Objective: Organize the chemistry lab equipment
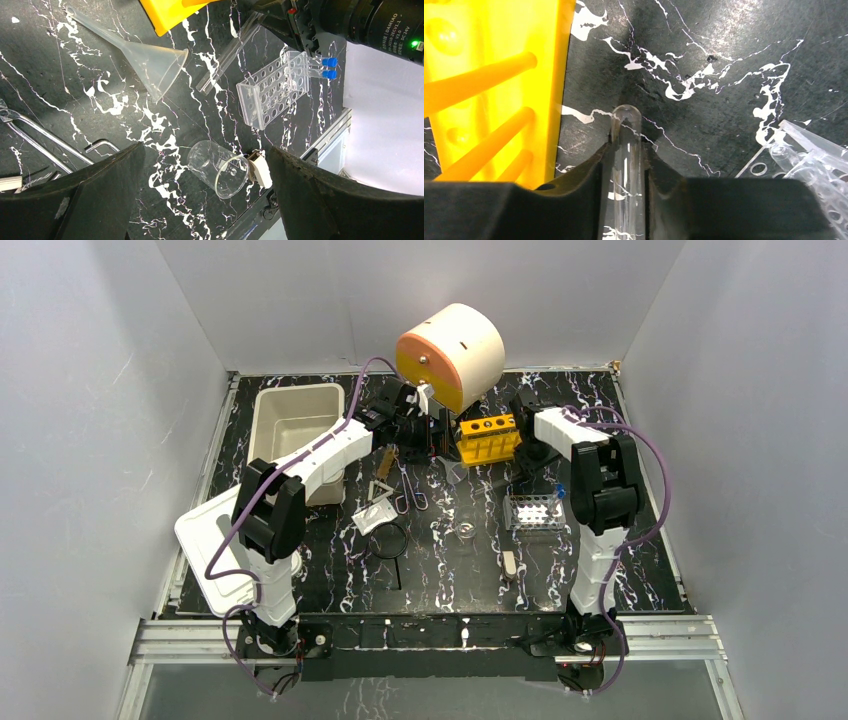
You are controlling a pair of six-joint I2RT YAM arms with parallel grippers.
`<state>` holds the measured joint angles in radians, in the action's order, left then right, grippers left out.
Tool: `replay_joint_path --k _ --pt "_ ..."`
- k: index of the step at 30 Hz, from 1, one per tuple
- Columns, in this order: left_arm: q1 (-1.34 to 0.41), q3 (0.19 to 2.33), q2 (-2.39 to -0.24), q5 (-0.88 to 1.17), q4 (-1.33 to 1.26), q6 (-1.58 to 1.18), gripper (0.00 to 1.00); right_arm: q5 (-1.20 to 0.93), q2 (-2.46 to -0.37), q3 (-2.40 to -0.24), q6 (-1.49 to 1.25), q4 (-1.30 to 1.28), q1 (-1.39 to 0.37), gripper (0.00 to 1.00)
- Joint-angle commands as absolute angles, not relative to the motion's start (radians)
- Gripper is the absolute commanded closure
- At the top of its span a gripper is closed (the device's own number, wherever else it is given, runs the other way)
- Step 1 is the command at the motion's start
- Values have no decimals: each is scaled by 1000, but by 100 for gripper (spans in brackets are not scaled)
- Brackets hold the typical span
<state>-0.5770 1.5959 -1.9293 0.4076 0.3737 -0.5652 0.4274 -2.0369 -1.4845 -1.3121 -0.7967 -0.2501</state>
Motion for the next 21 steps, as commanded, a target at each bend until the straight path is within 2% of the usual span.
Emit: replay_joint_path --k 1,5,21 --pt "-571 1588 -1836 408 390 -545 7 435 -2085 -1494 -1377 -806 -251 72" --pt "-570 1594 -1838 409 390 -534 7 455 -2048 -1493 -1345 -775 -251 77" --pt "-571 1667 -1905 495 368 -518 2 412 -1762 -1411 -1216 -645 -242 77"
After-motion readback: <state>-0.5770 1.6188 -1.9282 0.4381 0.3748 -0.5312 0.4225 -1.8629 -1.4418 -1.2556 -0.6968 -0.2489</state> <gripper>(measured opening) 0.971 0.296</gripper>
